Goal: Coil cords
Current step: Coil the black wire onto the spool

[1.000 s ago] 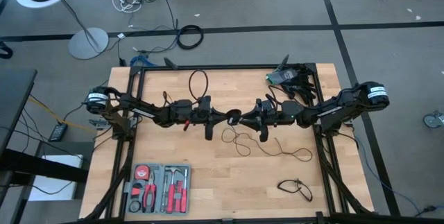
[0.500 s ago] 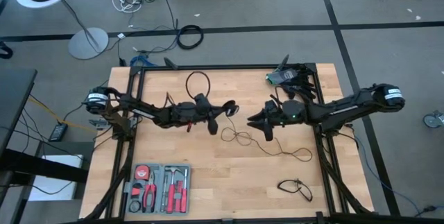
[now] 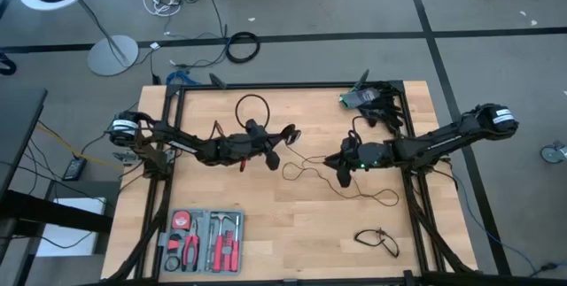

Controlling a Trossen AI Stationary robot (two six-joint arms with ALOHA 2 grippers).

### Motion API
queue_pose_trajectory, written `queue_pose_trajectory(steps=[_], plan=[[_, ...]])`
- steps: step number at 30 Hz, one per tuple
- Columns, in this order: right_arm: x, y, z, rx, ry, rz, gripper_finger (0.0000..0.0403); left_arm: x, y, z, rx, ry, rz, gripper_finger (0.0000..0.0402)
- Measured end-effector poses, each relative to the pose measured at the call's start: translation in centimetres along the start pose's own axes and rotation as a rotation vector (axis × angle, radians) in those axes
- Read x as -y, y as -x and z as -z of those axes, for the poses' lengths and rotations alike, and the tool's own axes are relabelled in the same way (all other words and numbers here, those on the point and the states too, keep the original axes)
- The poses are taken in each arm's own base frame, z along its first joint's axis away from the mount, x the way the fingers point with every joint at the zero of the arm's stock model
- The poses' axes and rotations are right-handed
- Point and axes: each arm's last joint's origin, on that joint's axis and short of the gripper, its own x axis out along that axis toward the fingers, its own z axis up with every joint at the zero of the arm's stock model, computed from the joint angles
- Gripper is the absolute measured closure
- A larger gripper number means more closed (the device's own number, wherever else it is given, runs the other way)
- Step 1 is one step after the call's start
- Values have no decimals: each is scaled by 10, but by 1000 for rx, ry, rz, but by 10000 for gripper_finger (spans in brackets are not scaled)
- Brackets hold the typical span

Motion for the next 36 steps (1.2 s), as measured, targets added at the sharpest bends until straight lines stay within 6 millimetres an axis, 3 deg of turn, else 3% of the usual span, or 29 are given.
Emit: queue_pose_trajectory(steps=[7,12,17,22,30,36], plan=[[-12,-22,15,50,21,2,319,1,2,-9,111,-1,24,401],[-22,-32,33,69,36,21,321,-18,17,1,212,79,33,401],[-34,-26,51,110,40,82,321,-36,43,14,321,166,86,401],[-46,-20,58,310,35,199,320,-45,60,20,366,186,116,401],[-36,-67,57,379,44,217,320,-41,57,19,358,194,183,401],[-35,-86,32,428,135,140,320,-41,57,19,356,195,201,401]])
